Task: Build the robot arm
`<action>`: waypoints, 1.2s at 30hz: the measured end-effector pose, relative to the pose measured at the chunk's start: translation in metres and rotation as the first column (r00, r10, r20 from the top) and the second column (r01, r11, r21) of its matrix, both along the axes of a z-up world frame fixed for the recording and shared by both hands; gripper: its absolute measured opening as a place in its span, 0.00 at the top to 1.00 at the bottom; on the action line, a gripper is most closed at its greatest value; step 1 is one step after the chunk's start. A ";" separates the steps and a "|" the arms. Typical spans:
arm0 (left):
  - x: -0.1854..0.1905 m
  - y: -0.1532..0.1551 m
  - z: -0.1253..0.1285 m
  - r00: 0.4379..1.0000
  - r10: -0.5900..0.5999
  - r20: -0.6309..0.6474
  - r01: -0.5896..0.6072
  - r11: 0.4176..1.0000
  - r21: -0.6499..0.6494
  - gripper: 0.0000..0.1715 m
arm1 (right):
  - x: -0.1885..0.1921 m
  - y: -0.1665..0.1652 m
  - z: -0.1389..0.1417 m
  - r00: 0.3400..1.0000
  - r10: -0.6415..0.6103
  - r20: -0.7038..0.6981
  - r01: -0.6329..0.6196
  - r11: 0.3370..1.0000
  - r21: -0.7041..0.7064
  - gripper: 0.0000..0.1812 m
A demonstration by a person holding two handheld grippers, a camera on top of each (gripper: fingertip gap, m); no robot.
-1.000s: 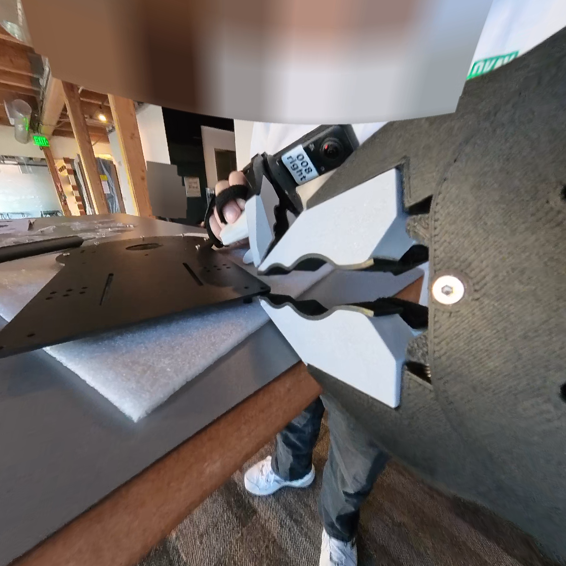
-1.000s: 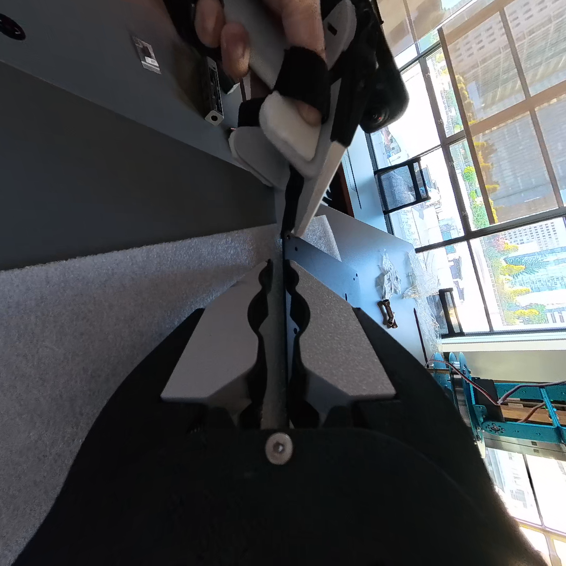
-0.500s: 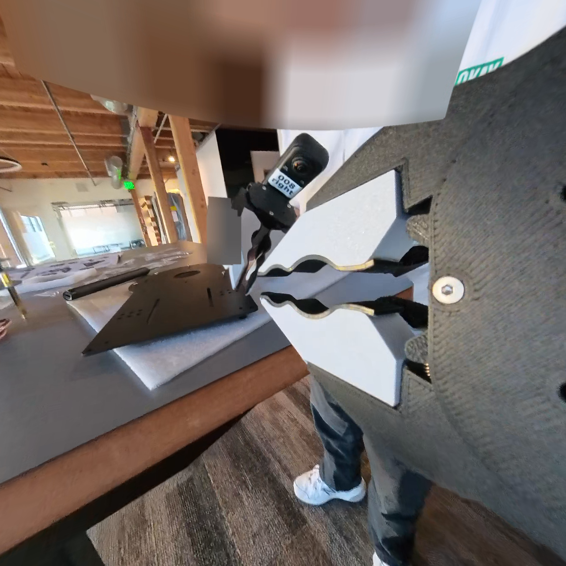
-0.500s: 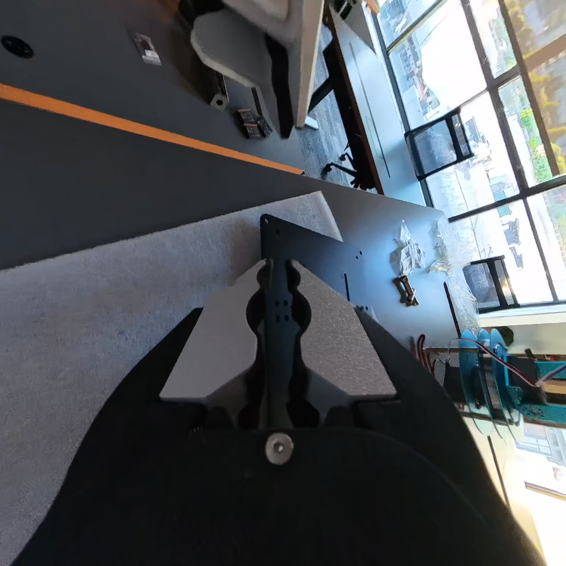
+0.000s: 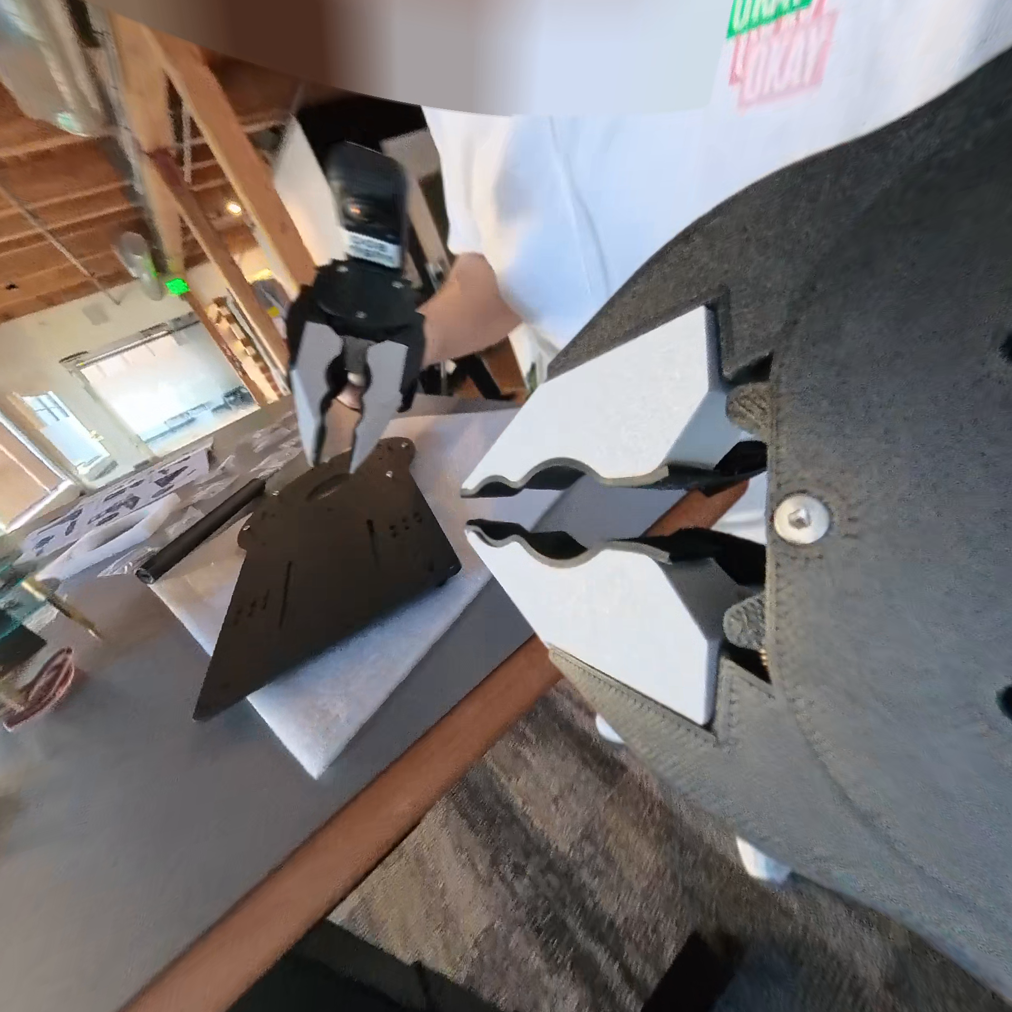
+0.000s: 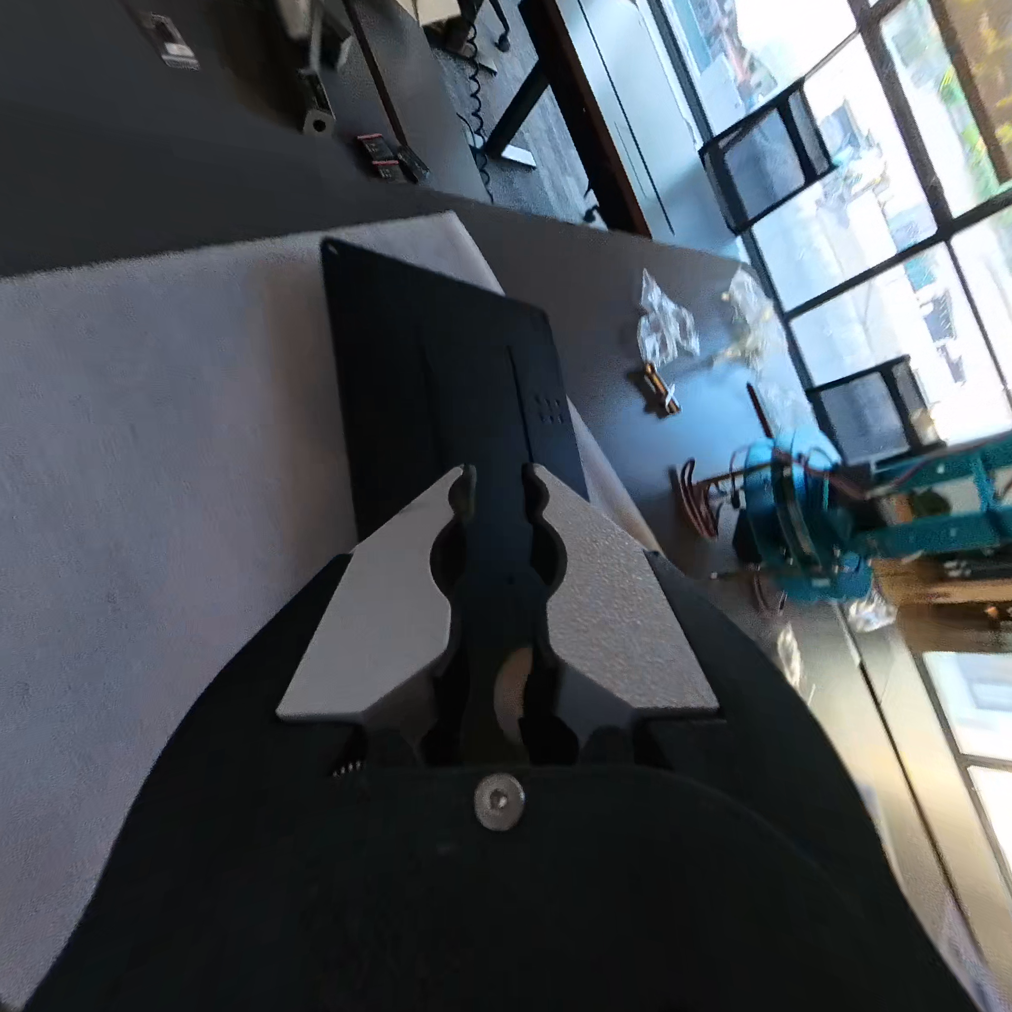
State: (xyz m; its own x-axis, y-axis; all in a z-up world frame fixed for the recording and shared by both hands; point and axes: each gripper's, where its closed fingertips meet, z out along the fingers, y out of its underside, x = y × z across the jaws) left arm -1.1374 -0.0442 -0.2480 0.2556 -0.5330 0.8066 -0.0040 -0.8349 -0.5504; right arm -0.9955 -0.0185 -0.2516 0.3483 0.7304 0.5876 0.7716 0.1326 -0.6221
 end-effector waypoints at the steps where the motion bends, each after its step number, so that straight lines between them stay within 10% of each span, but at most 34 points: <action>1: 0.002 -0.002 -0.001 1.000 -0.012 -0.008 0.012 0.999 0.039 0.96 | 0.011 0.002 0.000 1.000 -0.021 -0.018 0.020 1.000 -0.023 0.89; 10: 0.015 0.009 -0.017 0.994 -0.096 0.057 0.097 0.995 -0.019 0.99 | 0.089 0.030 0.020 0.929 -0.235 -0.288 0.196 0.968 -0.156 0.82; 25: 0.027 0.013 -0.006 0.980 -0.194 -0.037 0.197 0.966 0.169 0.95 | 0.053 0.000 0.013 0.898 -0.149 -0.415 0.001 0.942 -0.336 0.75; 36: 0.037 0.033 0.057 0.991 0.094 -0.099 -0.053 0.932 0.359 0.89 | 0.226 0.025 0.060 0.662 -0.465 -0.588 0.326 0.885 -0.332 0.75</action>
State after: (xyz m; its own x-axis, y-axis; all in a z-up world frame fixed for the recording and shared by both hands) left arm -1.1009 -0.0109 -0.1907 0.3829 -0.7554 0.5318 -0.0295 -0.5853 -0.8103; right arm -0.7692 0.0065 -0.1915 0.8653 0.5010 -0.0145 0.1338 -0.2588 -0.9566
